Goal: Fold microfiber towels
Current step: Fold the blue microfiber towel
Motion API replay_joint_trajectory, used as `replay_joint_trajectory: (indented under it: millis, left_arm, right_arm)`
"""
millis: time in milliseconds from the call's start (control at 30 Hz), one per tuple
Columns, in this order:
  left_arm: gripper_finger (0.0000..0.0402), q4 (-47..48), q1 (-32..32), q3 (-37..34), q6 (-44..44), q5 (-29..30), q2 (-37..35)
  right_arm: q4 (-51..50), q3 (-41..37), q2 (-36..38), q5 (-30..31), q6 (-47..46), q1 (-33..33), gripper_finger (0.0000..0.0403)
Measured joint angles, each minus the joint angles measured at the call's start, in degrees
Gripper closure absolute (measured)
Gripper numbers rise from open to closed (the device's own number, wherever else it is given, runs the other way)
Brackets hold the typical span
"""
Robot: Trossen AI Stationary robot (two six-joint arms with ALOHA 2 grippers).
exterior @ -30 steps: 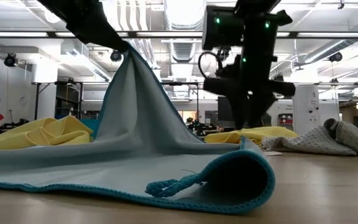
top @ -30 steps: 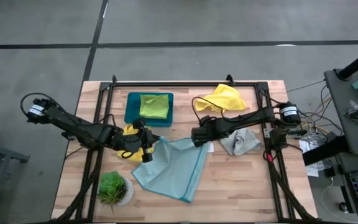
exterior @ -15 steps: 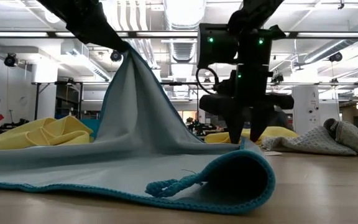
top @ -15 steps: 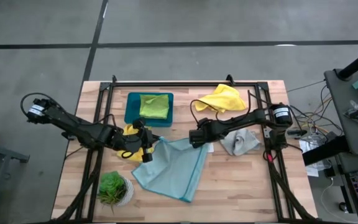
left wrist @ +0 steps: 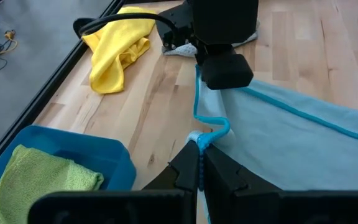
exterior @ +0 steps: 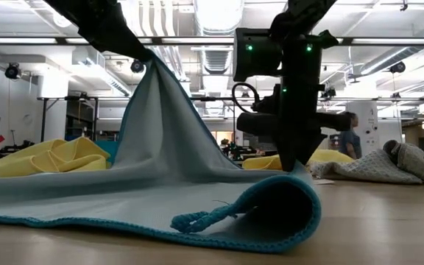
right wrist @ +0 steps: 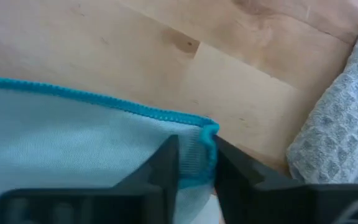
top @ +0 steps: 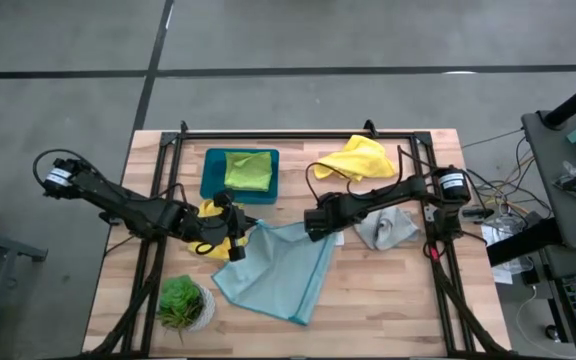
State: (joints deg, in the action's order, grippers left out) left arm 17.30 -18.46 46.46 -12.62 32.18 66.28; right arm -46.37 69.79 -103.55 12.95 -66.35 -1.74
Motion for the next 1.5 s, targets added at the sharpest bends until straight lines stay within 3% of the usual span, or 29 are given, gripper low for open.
replay_joint_trajectory:
  millis: [133, 433, 833, 1133, 1367, 1500]
  left_arm:
    - [0.0402, -0.01, 0.00, 0.00, 0.04, 0.00, 0.00]
    - [0.0402, 0.33, 0.02, 0.00, 1.22, 8.81, -0.74]
    - [0.0402, 4.85, -1.14, -0.09, -4.26, 8.84, -2.59]
    - [0.0402, 4.94, -4.12, 2.61, -0.75, 8.50, -4.84]
    - [0.0402, 12.30, -0.15, 6.95, 0.00, 8.70, -12.75]
    - [0.0402, 16.39, 1.05, 8.42, 4.58, 8.39, -17.45]
  right_arm:
    - [-0.72, 1.02, 0.86, -1.44, 3.32, 0.02, 0.0388]
    - [-6.96, 6.20, 4.38, -3.56, 24.02, -1.97, 0.0394]
    - [-9.73, 2.49, 25.88, 0.67, 48.05, -7.15, 0.0394]
    - [2.39, -9.25, 41.90, 0.62, 61.70, -9.34, 0.0394]
    - [18.27, -18.50, 50.62, 6.61, 69.11, -5.41, 0.0394]
    - [25.54, -22.38, 53.67, 9.97, 73.69, -3.33, 0.0394]
